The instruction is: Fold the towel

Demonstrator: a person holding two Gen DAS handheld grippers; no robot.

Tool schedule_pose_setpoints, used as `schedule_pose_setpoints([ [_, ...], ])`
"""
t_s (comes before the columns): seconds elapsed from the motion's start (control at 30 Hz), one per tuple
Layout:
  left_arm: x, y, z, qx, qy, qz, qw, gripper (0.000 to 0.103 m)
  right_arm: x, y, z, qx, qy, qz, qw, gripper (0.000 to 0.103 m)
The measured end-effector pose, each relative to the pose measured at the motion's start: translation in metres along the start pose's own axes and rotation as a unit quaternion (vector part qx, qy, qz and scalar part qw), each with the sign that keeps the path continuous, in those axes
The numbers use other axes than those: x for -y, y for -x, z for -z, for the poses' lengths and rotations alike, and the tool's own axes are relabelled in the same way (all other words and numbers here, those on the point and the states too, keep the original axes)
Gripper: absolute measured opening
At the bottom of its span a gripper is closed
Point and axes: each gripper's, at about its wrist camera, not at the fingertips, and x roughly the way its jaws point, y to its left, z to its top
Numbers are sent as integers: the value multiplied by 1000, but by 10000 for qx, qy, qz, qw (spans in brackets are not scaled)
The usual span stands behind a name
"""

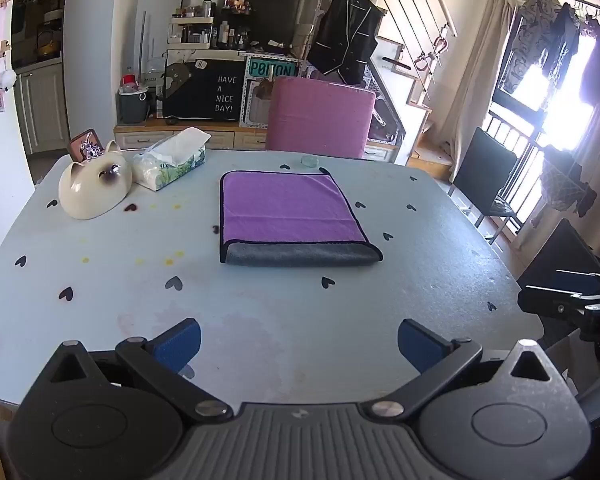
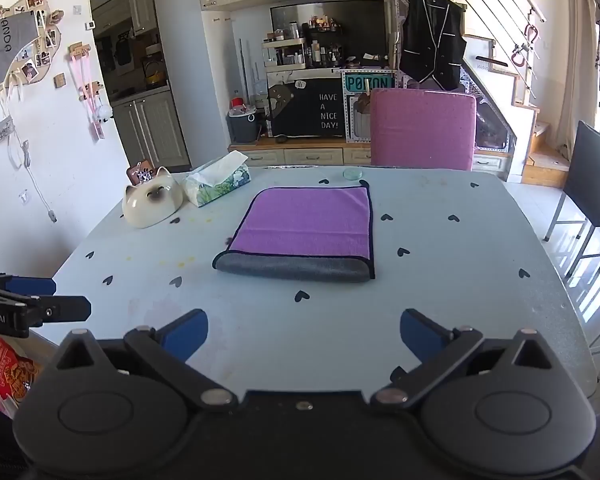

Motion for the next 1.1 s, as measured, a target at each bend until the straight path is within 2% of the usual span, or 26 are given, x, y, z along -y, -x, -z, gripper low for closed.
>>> schedule_pose_setpoints([
  [1.1,-2,3,-1,8,-3,-9,10000,103,-1,0,0,-2,6,10,10000,102],
])
